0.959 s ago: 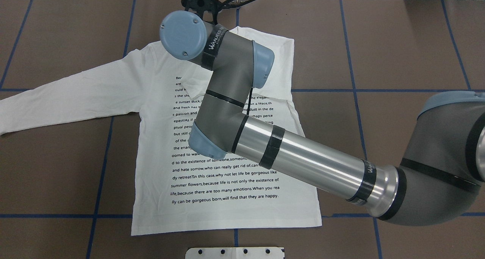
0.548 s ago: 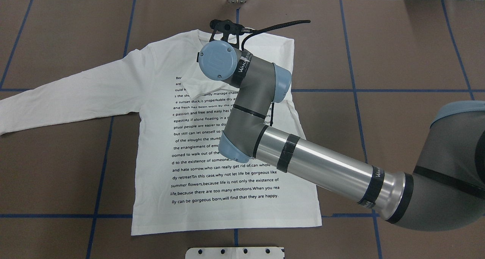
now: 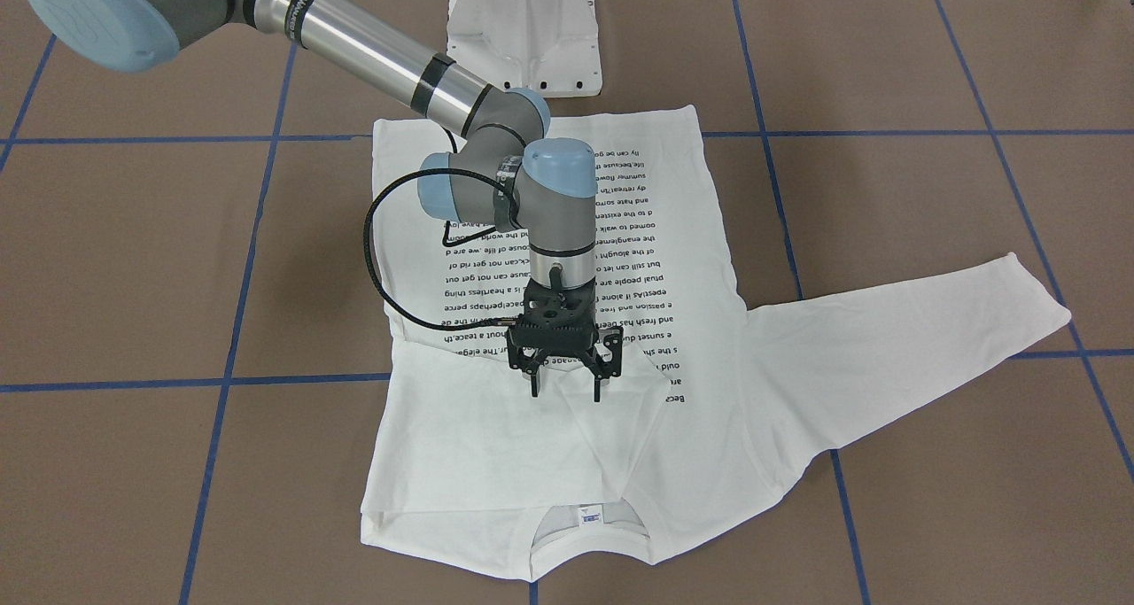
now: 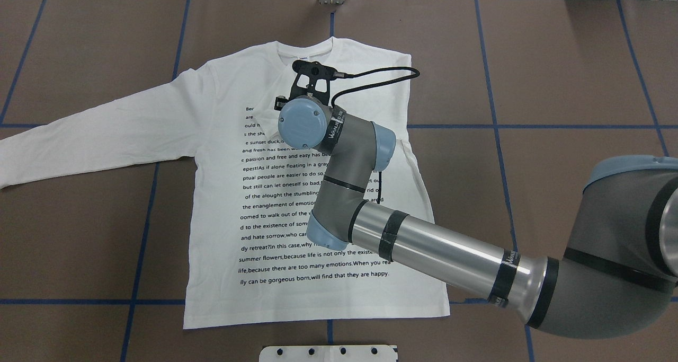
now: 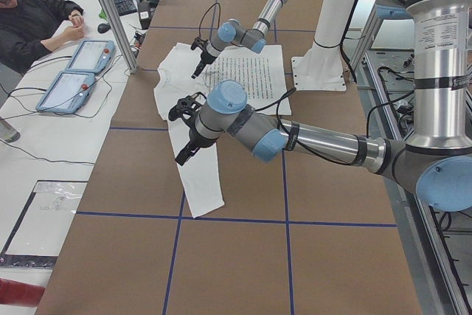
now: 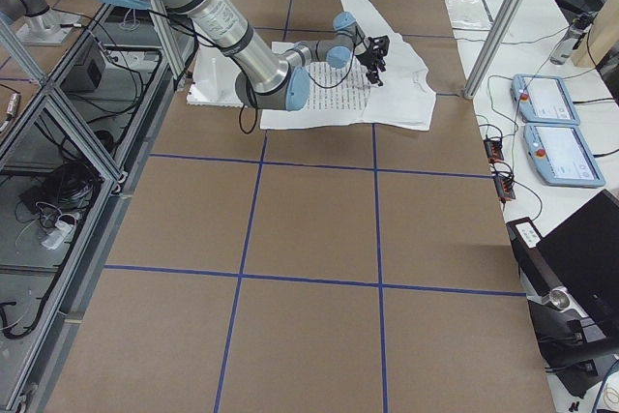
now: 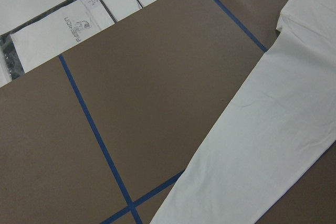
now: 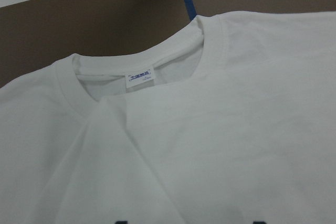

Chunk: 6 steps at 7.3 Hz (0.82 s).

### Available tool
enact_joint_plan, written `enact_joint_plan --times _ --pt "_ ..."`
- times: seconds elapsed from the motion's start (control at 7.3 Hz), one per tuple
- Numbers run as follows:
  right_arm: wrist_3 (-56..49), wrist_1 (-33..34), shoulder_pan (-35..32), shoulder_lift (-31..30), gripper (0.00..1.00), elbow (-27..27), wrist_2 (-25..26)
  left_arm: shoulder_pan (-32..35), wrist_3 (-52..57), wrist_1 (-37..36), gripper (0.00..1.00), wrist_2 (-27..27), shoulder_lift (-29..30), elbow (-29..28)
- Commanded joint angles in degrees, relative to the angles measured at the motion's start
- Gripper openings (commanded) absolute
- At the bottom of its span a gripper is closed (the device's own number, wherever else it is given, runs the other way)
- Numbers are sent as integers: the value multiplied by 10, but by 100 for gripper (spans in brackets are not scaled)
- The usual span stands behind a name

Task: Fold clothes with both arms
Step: 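Lay the sleeve on the shirt's far side and open the right gripper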

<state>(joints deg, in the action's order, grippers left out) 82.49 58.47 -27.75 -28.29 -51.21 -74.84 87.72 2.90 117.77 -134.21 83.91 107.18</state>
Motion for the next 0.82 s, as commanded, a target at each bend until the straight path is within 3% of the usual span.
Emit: enact_joint_plan --times 0.0,0.27,0.41,0.55,0.69 --pt "3 0 5 7 55 9 6 0 0 0 100 0 -1 0" --pt "2 1 6 7 49 14 7 1 1 0 100 0 -2 0" --pt "1 2 6 7 29 14 7 1 1 0 100 0 -2 0" --pt "0 6 6 8 0 14 7 1 1 0 100 0 -2 0" --pt "-5 9 6 8 0 14 6 1 1 0 100 0 -3 0"
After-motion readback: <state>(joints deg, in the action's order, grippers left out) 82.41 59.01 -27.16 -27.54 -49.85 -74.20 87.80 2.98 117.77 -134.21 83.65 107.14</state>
